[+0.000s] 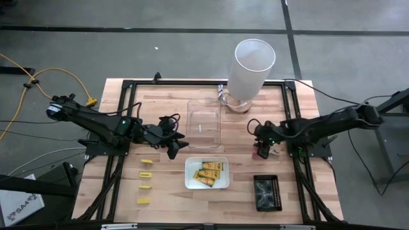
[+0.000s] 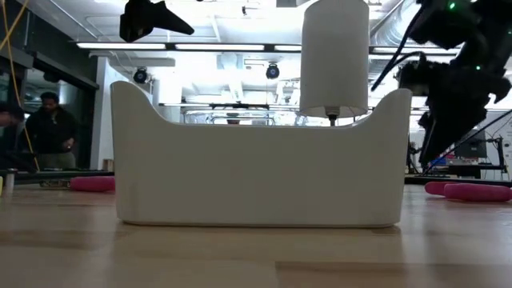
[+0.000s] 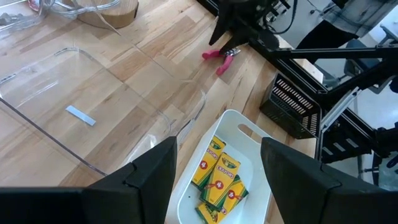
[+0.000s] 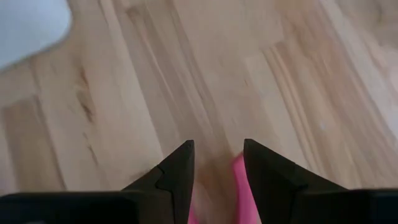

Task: Pick & Place School Supplies
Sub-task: Put the pink hole puncher into the transparent bin

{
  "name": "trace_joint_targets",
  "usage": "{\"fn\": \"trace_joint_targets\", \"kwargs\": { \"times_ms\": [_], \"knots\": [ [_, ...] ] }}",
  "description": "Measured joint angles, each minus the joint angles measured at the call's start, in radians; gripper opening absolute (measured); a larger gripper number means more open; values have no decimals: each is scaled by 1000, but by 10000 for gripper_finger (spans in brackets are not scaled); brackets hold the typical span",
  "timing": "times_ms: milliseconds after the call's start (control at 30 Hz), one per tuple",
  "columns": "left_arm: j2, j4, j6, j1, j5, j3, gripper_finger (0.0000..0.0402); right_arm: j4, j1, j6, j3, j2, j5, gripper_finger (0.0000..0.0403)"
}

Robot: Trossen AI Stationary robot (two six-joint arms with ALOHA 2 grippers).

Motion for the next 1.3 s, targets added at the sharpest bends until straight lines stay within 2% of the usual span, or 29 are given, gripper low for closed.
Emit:
{"fn": "trace_joint_targets", "kwargs": {
  "times_ms": [167, 333, 533, 933, 1300],
  "knots": [
    [0, 0, 0, 0, 0, 0, 227, -28, -1, -36, 40, 85, 16, 130],
    [0, 0, 0, 0, 0, 0, 227, -111, -1, -71, 117, 147, 70, 130],
    [0, 0, 0, 0, 0, 0, 227, -224, -1, -85, 189, 231, 88, 130],
    [0, 0, 0, 0, 0, 0, 227, -344, -29, 19, 239, 324, -37, 130],
    [0, 1, 0, 0, 0, 0, 227, -346, -53, 54, 239, 325, -45, 130]
  ]
}}
